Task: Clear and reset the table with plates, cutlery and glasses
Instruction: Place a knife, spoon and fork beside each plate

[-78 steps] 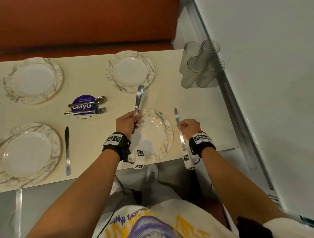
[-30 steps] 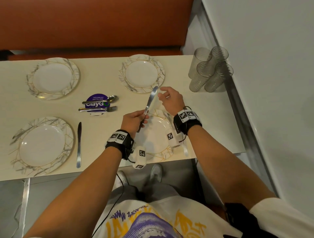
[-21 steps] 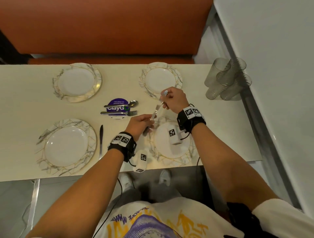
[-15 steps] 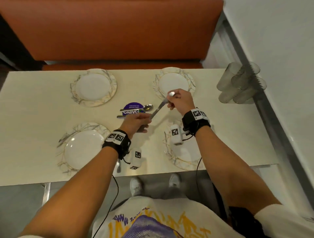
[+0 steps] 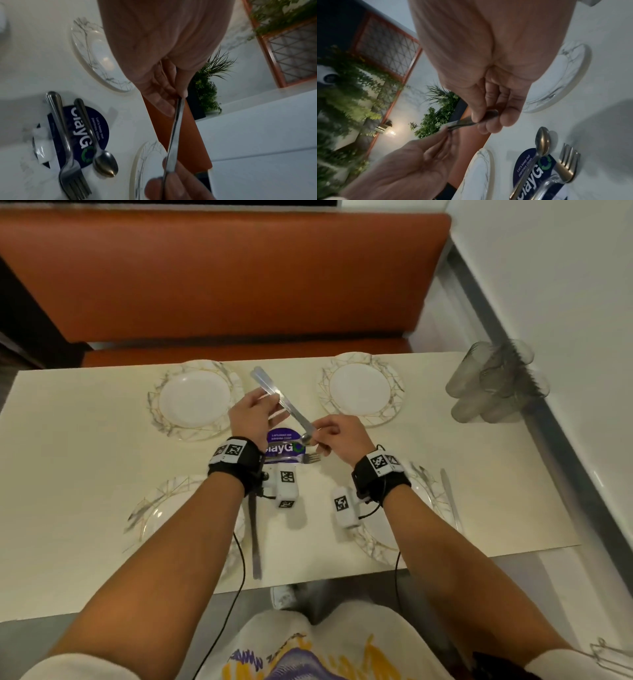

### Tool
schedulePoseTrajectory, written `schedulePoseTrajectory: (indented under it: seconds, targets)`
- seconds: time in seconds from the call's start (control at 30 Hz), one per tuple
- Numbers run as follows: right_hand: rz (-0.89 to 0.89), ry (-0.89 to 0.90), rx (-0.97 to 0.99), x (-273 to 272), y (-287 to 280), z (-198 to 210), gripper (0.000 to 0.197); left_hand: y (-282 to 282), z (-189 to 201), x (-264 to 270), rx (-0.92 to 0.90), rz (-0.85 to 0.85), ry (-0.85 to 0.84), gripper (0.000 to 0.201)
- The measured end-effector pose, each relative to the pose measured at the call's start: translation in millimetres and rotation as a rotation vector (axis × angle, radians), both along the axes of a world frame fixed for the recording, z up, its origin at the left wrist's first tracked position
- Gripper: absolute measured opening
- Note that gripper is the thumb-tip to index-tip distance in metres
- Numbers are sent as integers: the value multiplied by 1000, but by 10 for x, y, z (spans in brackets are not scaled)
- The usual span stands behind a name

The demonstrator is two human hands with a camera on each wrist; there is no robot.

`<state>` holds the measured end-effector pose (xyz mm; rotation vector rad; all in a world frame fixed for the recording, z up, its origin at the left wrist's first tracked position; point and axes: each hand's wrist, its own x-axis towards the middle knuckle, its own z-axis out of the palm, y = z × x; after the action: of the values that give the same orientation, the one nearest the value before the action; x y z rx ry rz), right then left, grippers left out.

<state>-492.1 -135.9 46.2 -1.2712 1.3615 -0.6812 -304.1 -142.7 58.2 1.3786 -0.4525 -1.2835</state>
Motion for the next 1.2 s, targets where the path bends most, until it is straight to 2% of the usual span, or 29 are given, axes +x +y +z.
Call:
schedulePoseTrajectory:
  seconds: [0.17, 0.27, 0.43, 0.6, 0.77, 1.03, 1.13, 1.2]
  targets:
    - [-7, 55, 56, -65, -289, -80, 15, -224, -207, -335, 36, -132, 22, 44]
    - [12, 104, 77, -121, -479, -182, 14, -447, -304, -413, 101, -128, 33, 44]
    - [-33, 79, 117, -272, -754, -332, 13, -900, -375, -472, 152, -176, -41, 39]
    - [-16, 242, 82, -549, -985, -529, 6, -1422, -728, -389, 341, -179, -286, 26]
    - [-89, 169, 131, -831, -1079, -661, 13, -1808, -1059, -382, 449, -299, -457, 15]
    - [-146, 116, 88, -1070, -1165, -729, 15, -2104, -1476, -410, 537, -465, -650, 25]
    - [-150, 97, 85, -1093, -1186, -742, 15, -2172, -1539, -388, 627, -567, -899, 19]
    - [-154, 86, 86, -1089, -1194, -739, 15, -2187, -1524, -408, 646, -578, -964, 21]
